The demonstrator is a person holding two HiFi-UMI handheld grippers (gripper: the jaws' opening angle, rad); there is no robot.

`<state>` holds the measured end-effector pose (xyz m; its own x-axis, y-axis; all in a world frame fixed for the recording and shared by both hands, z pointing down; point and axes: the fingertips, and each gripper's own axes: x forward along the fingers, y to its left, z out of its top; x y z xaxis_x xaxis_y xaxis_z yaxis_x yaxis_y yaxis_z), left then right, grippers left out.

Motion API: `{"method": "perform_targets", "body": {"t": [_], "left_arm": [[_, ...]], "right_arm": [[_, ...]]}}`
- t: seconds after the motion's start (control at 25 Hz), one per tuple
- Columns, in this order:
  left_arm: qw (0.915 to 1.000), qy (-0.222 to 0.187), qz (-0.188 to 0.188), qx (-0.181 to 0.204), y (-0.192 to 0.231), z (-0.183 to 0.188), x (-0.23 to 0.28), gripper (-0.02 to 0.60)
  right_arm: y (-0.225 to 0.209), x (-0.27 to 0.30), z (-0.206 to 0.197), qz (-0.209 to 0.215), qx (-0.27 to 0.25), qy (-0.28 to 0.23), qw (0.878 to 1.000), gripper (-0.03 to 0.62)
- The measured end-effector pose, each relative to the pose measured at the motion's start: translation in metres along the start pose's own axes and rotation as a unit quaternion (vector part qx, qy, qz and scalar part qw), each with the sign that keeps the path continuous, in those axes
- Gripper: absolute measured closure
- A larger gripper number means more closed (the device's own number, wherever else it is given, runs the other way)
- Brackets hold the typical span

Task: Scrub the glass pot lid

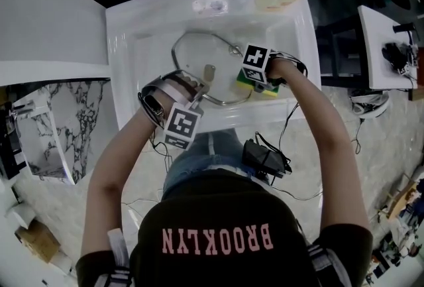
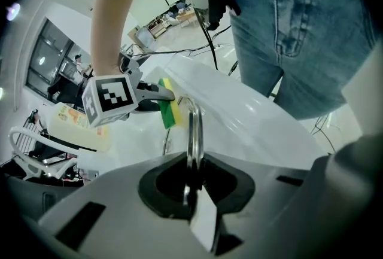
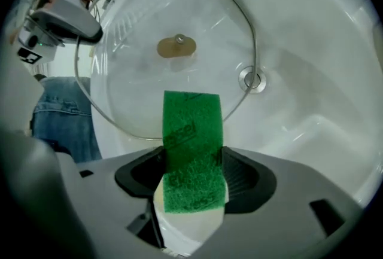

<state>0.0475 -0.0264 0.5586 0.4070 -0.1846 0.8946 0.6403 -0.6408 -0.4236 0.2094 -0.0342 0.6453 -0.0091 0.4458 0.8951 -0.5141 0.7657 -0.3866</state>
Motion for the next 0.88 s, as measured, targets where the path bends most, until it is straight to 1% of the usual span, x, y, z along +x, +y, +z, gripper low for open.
{"method": "perform_targets", "body": {"t": [0.08, 0.24, 0.28, 0.36, 0.52, 0.64, 0.76, 0.88], "left_arm": [[1.0000, 0.001, -0.001, 0.000, 0.000, 0.001, 0.000, 0.546], [1.0000, 0.002, 0.000, 0.003, 0.000, -0.001, 0.000, 0.546], [1.0000, 0.002, 0.001, 0.003, 0.000, -0.001, 0.000, 0.546], [1.0000, 0.000, -0.001, 0.002, -0.001, -0.001, 0.000, 0.546], [1.0000, -0.001, -0.006, 0.004, -0.002, -0.001, 0.000, 0.546], [1.0000, -0.001, -0.007, 0.003, -0.002, 0.000, 0.001, 0.546], [1.0000, 0.000, -0.004, 0.006, -0.003, 0.000, 0.001, 0.546], [1.0000, -0.002, -0.004, 0.007, -0.003, 0.000, 0.001, 0.546]], "right_arm": [[-0.015, 0.007, -0.001, -0.022, 0.004, 0.004, 1.000, 0.309], [-0.048, 0.015, 0.002, -0.090, 0.028, -0.013, 0.995, 0.309], [-0.053, 0.015, 0.003, -0.102, 0.034, -0.020, 0.994, 0.309], [-0.057, 0.016, 0.004, -0.110, 0.049, -0.035, 0.992, 0.309], [-0.056, 0.006, 0.003, -0.101, 0.082, -0.082, 0.988, 0.307], [-0.047, -0.014, 0.001, -0.076, 0.104, -0.133, 0.983, 0.307], [-0.031, -0.046, 0.004, -0.042, 0.123, -0.210, 0.969, 0.307], [-0.012, -0.081, 0.009, -0.015, 0.135, -0.288, 0.948, 0.307]]}}
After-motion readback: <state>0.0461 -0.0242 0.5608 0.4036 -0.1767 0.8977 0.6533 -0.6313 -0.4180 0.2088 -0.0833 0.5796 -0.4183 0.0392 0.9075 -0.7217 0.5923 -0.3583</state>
